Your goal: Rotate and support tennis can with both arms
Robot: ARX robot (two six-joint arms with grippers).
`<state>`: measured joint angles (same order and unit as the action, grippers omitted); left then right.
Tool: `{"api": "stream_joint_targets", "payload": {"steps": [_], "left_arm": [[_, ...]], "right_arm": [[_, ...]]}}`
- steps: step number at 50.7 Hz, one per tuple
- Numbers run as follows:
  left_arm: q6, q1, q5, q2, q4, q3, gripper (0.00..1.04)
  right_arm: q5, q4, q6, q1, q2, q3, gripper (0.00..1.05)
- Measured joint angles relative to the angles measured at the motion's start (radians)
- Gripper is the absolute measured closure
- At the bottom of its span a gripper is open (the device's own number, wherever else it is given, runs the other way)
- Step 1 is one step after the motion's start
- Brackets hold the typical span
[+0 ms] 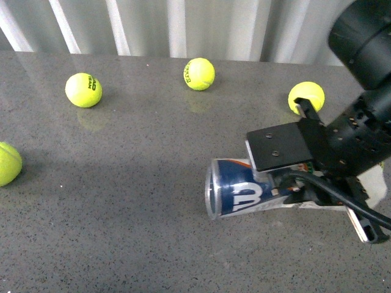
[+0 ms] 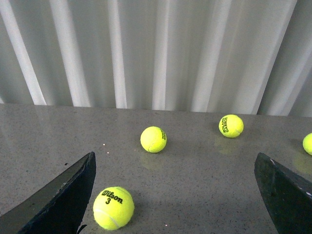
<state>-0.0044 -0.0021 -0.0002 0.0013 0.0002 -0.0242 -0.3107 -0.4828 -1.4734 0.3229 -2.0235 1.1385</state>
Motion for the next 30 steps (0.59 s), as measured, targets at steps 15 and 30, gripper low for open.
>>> {"api": "stream_joint_targets", "payload": {"steps": [15,30], "left_arm": [[0.0,0.0,0.0,0.0,0.0,0.0,0.07],[0.0,0.0,0.0,0.0,0.0,0.0,0.07]], "right_arm": [[-0.015,-0.018,0.052,0.08,-0.122,0.236,0.84],[-0.014,0.025,0.171,0.088,-0.279,0.432,0.84]]}}
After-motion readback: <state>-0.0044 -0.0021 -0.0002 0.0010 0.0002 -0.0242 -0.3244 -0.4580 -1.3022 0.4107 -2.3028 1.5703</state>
